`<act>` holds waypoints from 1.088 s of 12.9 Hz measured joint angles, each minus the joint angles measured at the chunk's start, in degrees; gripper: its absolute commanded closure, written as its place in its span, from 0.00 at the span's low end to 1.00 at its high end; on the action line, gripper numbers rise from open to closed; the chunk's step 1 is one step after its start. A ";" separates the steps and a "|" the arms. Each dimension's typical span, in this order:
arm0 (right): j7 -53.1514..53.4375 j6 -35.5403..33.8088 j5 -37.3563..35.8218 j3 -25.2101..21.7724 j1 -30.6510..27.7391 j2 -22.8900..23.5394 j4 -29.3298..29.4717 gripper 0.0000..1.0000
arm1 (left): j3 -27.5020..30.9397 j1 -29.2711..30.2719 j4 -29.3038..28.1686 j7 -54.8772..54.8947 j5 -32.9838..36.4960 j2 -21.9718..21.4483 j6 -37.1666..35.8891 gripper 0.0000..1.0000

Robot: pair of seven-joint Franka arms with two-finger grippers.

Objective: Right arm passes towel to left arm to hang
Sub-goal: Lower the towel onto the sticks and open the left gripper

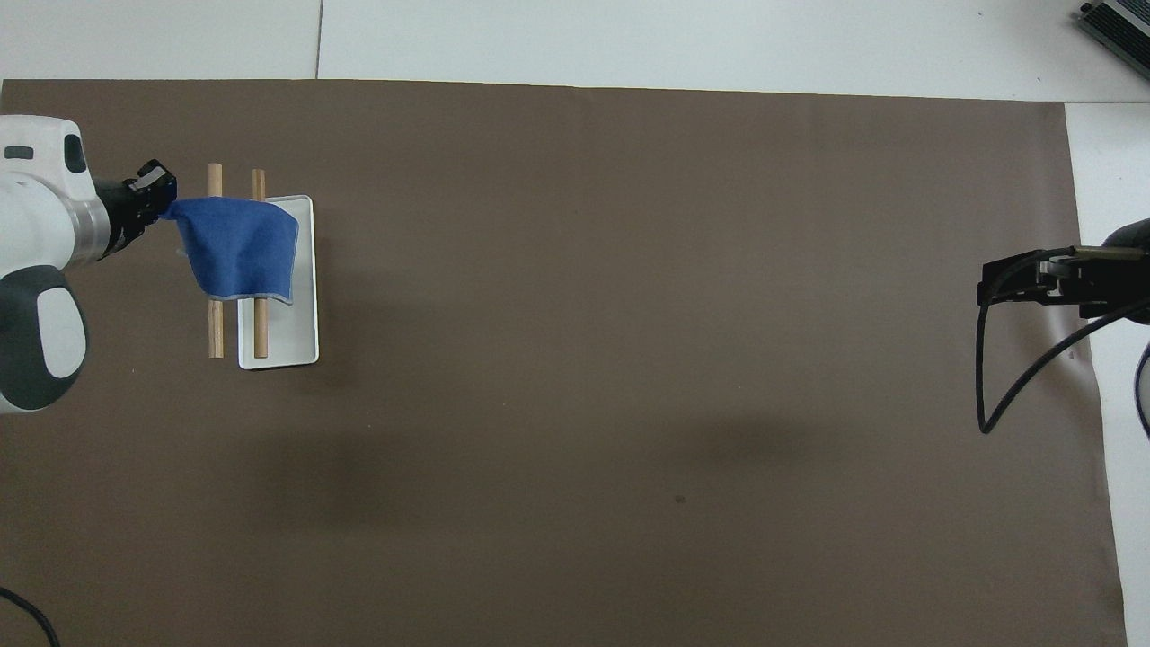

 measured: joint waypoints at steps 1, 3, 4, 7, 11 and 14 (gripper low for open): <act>-0.20 0.00 0.00 0.04 0.01 0.00 0.00 0.00 | 0.00 0.03 -0.29 0.33 0.00 0.12 0.61 1.00; -0.23 0.00 0.01 0.15 0.03 0.00 0.00 0.00 | 0.01 0.07 -0.84 0.72 0.00 0.80 1.80 1.00; -0.23 0.00 0.01 0.15 0.03 0.00 0.00 0.00 | 0.02 0.08 -1.18 0.74 0.00 1.34 2.77 1.00; -0.23 0.00 0.01 0.15 -0.09 0.00 0.00 0.00 | 0.33 0.86 -1.31 0.77 0.00 2.37 4.28 1.00; -0.23 0.00 0.01 0.15 -0.25 0.00 0.00 0.00 | 0.40 2.66 -1.67 1.13 0.00 3.58 5.80 1.00; -0.23 0.00 0.01 0.15 -0.25 0.00 0.00 0.00 | 0.05 2.62 -1.75 1.13 0.00 4.95 7.07 1.00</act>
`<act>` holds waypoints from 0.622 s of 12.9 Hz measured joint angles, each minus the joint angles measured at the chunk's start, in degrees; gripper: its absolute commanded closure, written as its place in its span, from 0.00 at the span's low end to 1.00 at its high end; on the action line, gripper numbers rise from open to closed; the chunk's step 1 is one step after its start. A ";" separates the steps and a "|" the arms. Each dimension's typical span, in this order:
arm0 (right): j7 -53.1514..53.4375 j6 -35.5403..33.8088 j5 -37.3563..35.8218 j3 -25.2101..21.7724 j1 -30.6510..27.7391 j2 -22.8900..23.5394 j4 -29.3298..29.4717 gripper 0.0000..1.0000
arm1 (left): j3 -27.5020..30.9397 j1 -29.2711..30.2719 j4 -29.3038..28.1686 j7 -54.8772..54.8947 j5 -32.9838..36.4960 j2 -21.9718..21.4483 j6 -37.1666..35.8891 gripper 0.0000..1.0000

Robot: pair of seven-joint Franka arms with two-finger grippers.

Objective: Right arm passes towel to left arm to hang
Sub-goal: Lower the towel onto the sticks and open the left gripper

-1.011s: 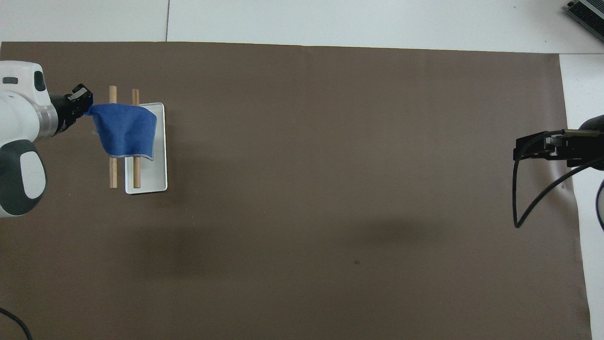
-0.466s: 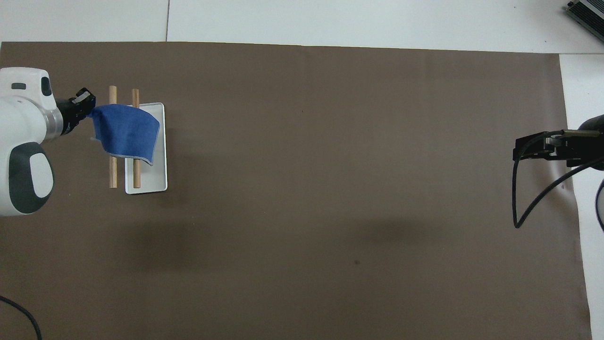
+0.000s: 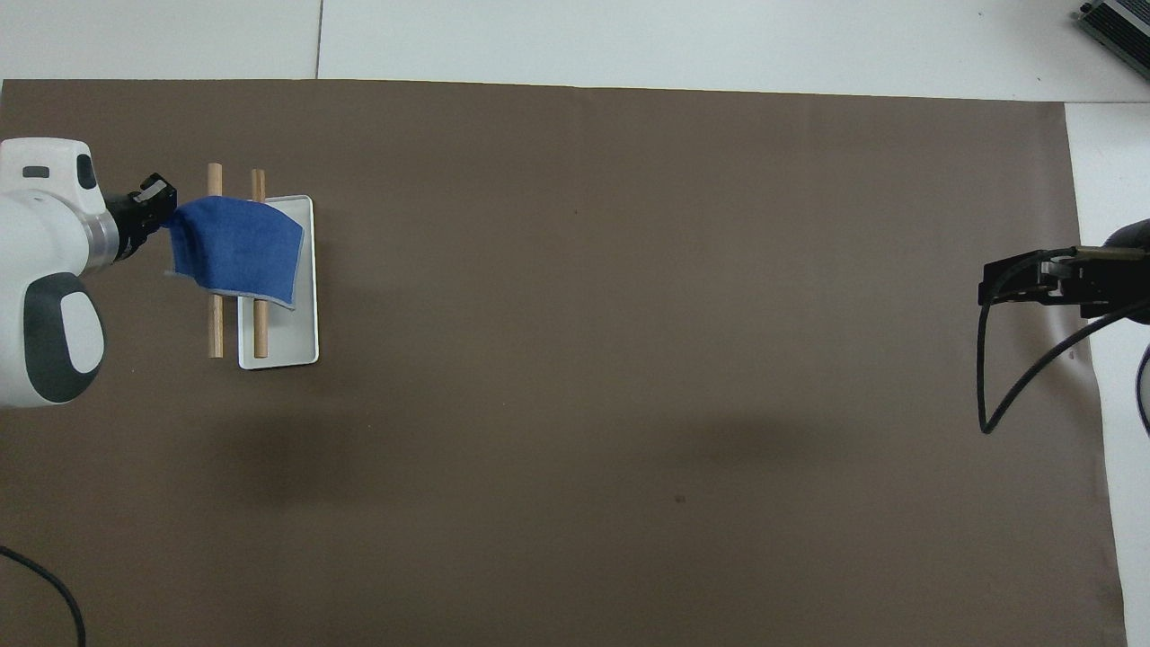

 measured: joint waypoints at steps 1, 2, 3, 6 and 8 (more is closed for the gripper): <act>0.00 0.00 0.00 0.00 0.00 0.00 0.00 0.00 | -0.04 0.00 0.00 0.00 0.00 0.08 0.09 0.99; 0.00 0.00 0.00 0.00 0.00 0.00 0.00 0.00 | -0.04 0.00 0.00 0.00 0.00 0.08 0.12 0.78; 0.00 0.00 0.00 0.00 0.00 0.00 0.00 0.00 | -0.03 0.00 0.00 0.00 0.00 0.08 0.15 0.58; 0.00 0.00 0.00 0.00 0.00 0.00 0.00 0.00 | 0.22 0.07 0.07 0.20 0.00 0.09 0.21 0.35; 0.00 0.00 0.00 0.00 0.00 0.00 0.00 0.00 | 0.32 0.17 0.34 1.87 0.01 0.09 0.21 0.35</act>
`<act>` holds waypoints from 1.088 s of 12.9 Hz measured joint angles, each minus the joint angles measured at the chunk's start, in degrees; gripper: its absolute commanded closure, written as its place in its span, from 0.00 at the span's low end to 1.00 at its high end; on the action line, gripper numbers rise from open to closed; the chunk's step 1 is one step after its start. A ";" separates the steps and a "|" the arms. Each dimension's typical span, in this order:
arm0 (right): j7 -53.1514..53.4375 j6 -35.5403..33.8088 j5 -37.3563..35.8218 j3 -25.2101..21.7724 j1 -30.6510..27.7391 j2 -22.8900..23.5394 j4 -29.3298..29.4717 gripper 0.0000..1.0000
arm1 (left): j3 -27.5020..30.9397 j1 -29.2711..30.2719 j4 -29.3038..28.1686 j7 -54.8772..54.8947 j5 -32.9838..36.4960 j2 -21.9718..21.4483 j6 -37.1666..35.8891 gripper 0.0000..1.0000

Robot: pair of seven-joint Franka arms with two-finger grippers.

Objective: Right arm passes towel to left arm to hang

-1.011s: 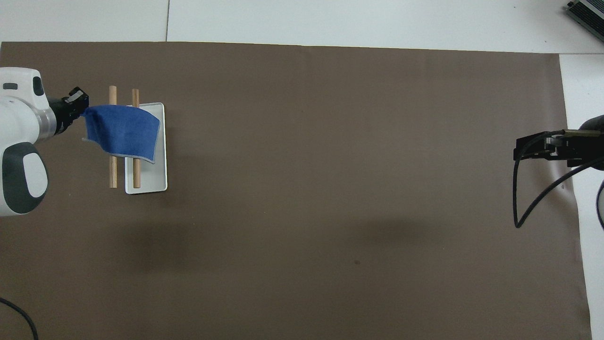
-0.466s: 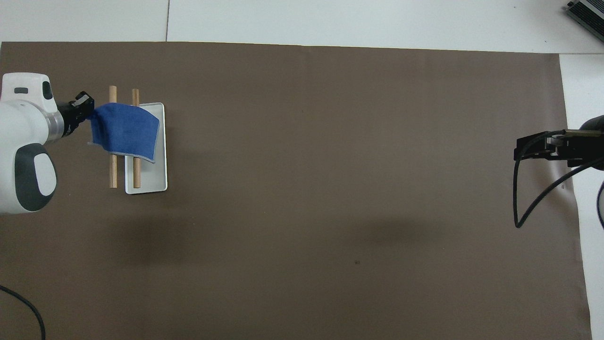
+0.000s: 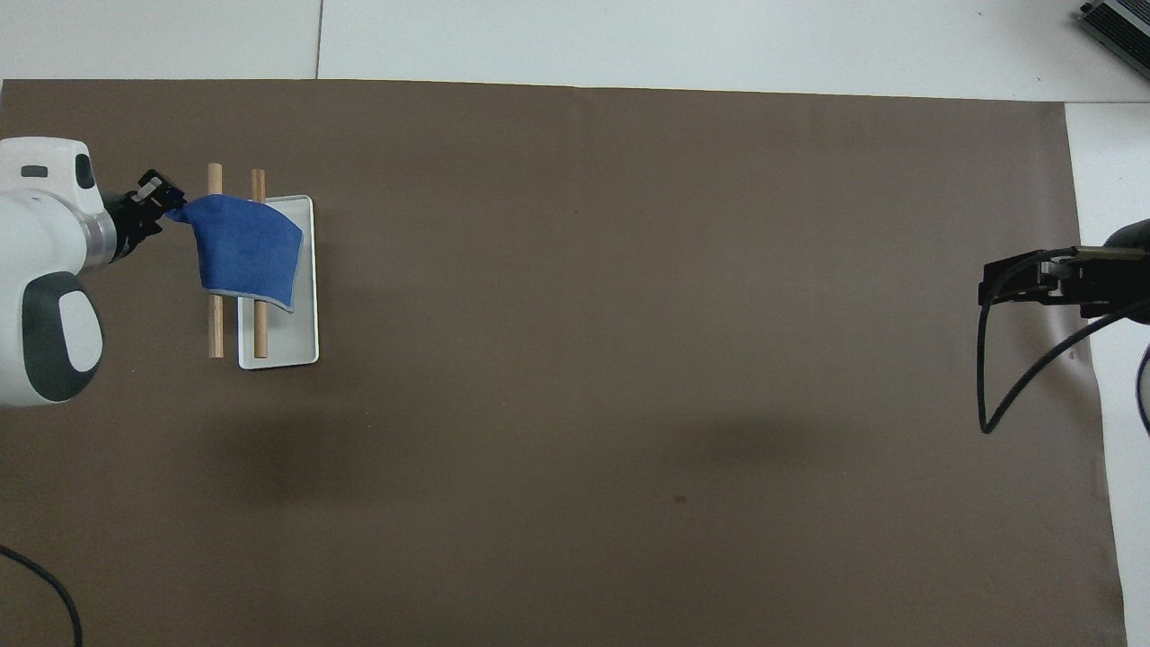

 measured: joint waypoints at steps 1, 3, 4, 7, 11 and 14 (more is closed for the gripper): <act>0.00 0.00 0.06 0.00 0.00 0.00 0.00 0.00 | 0.03 0.08 0.36 0.54 0.00 0.02 -0.04 0.35; 0.00 0.00 0.14 0.00 0.00 0.00 0.00 0.00 | 0.03 0.27 2.21 1.17 0.00 0.07 -1.48 0.37; 0.00 0.00 0.15 0.00 0.01 0.00 -0.04 0.00 | 0.03 0.31 4.18 1.56 0.00 0.07 -4.30 0.39; 0.00 -0.01 0.15 0.03 0.07 0.00 -0.20 0.00 | -0.02 0.32 10.94 4.37 0.05 0.25 -14.67 0.41; 0.00 -0.12 0.15 0.02 0.00 0.00 -0.25 0.00 | -0.10 0.32 16.03 14.18 0.13 0.67 -25.34 0.43; 0.00 -0.13 0.16 0.02 0.00 0.00 -0.25 0.00 | -0.14 0.32 19.68 20.88 0.13 1.04 -33.19 0.44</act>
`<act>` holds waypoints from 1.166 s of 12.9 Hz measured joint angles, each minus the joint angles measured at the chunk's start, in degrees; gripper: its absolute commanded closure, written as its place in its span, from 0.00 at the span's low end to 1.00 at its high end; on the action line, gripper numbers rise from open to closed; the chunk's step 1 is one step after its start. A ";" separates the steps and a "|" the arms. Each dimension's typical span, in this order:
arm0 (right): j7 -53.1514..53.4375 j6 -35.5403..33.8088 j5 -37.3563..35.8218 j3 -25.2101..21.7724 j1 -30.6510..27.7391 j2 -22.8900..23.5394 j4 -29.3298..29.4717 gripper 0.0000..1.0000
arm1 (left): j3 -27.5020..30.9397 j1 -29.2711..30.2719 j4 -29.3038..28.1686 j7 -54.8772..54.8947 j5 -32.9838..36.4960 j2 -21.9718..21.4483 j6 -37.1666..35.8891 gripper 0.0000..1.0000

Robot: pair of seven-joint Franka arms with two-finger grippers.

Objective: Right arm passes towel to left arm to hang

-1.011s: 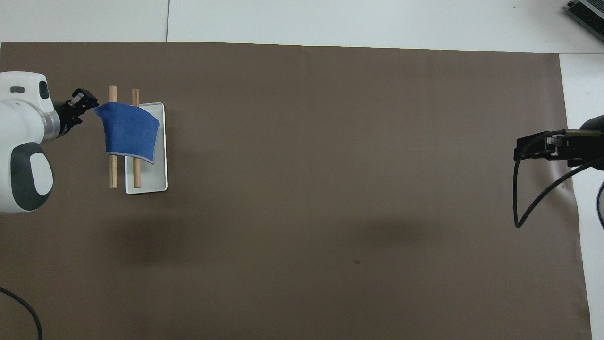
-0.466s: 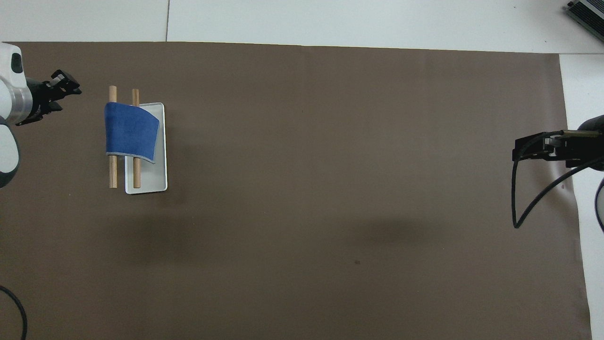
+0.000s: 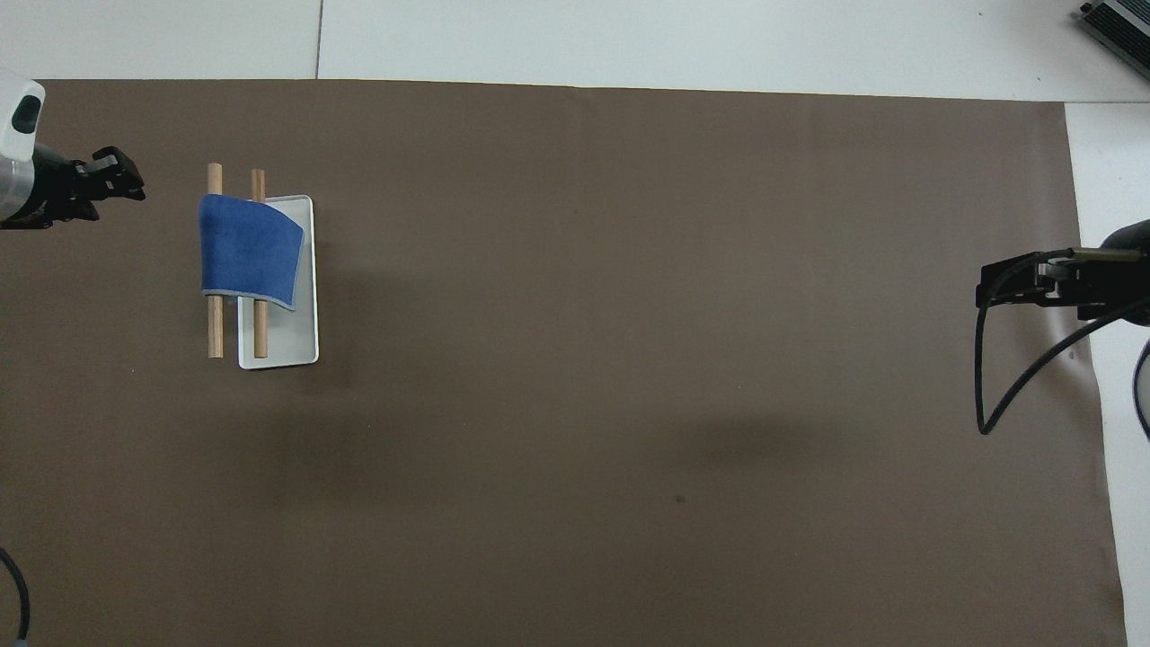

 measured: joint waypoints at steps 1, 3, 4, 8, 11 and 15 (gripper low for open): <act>0.00 0.00 0.00 0.00 0.00 0.00 0.00 0.00 | -0.04 0.00 0.98 1.62 0.00 0.07 -2.31 0.44; 0.00 -0.01 0.00 0.00 0.00 0.00 0.00 0.00 | -0.20 0.00 3.55 4.25 0.00 0.16 -7.75 0.44; 0.00 -0.01 0.00 0.00 0.00 0.00 0.00 0.00 | -0.25 0.00 5.01 5.00 0.00 0.16 -10.53 0.44; 0.00 -0.01 0.00 0.00 0.00 0.00 0.00 0.00 | 0.00 0.24 9.97 6.27 0.00 0.09 -21.00 0.44; 0.00 -0.01 0.00 0.00 0.00 0.00 0.00 0.00 | 0.48 0.32 11.77 7.48 0.00 -1.10 -25.90 0.45; 0.00 -0.01 0.00 0.00 0.00 0.00 0.00 0.00 | -0.44 0.28 11.92 8.39 0.00 -3.67 -28.69 0.42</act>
